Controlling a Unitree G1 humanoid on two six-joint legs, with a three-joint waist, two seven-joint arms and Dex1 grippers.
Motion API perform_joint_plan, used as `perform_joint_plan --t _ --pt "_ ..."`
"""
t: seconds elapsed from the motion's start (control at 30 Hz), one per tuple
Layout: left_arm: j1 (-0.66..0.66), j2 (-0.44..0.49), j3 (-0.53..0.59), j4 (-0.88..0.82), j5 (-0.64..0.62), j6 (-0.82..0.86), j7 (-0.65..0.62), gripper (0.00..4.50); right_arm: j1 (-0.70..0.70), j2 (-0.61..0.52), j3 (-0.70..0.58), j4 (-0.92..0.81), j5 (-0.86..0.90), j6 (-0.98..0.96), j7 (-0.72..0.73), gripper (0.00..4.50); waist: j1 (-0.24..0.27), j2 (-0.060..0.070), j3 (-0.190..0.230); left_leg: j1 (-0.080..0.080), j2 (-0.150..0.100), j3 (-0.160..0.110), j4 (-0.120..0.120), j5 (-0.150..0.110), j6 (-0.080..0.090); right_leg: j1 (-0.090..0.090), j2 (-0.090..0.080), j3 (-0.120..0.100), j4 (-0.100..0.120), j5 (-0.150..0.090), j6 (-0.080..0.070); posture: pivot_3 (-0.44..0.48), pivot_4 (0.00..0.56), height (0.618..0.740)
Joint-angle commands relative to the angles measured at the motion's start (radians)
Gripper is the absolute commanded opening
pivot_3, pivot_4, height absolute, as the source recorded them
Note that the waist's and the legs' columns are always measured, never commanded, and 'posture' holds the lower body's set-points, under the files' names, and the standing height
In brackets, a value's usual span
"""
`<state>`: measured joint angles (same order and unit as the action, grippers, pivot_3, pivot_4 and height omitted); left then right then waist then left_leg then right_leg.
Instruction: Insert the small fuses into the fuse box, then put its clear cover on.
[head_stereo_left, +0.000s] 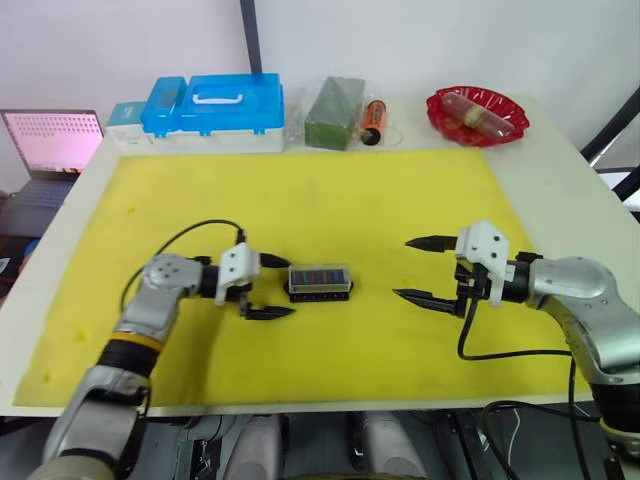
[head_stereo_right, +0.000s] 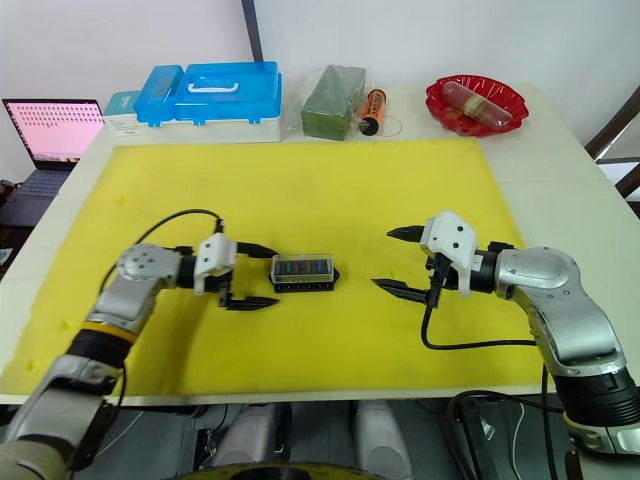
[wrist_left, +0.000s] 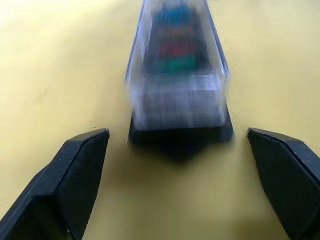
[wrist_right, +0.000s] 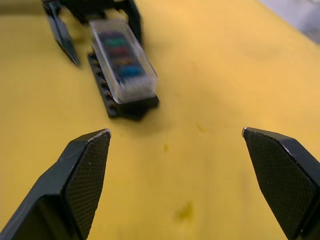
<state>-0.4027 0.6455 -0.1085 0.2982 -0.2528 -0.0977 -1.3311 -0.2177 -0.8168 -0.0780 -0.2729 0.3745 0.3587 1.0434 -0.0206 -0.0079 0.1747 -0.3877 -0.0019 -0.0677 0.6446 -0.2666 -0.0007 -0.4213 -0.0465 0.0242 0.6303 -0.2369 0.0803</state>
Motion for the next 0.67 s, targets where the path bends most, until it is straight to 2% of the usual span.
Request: perform_joint_plan --t 0.03,0.13,0.27,0.4,0.67 --pt "0.049 0.064 0.139 -0.086 -0.069 0.065 0.07 4.44 0.0 -0.018 -0.049 0.003 0.001 -0.025 -0.011 4.5 0.006 0.0 0.001 0.0 0.0 0.0 0.0 0.0 0.0 0.0 0.0 0.0 0.0 0.0 0.0 0.0 0.15 0.74" --pt "0.08 0.11 0.247 -0.111 -0.099 0.191 0.179 4.44 -0.012 -0.035 -0.07 0.027 0.015 0.002 -0.01 4.5 0.013 0.0 0.001 -0.001 0.001 -0.001 0.001 0.0 0.0 0.0 -0.001 0.0 0.0 -0.002 -0.003 0.0 0.15 0.74" --pt "0.06 0.162 0.331 -0.092 -0.031 0.171 0.322 4.44 -0.062 -0.044 -0.09 0.082 0.013 -0.006 -0.015 4.5 0.011 -0.001 0.002 -0.002 -0.001 0.0 0.002 0.0 0.0 0.0 -0.003 0.0 -0.001 -0.002 -0.003 0.0 0.15 0.74" --pt "0.005 0.207 0.342 -0.028 -0.016 0.129 0.321 4.44 -0.094 -0.078 -0.073 0.118 0.01 -0.01 0.034 4.5 0.011 -0.001 0.002 -0.002 -0.001 0.0 0.001 0.0 -0.001 -0.001 -0.003 -0.001 -0.001 -0.001 -0.002 0.0 0.15 0.74" --pt "-0.037 0.232 0.32 0.064 -0.004 0.087 0.277 4.44 -0.164 -0.093 -0.048 0.16 0.002 0.0 0.067 4.5 0.006 -0.001 0.002 -0.002 -0.001 0.002 0.001 0.0 -0.001 -0.002 -0.002 0.0 0.0 0.0 0.0 0.0 0.15 0.74"
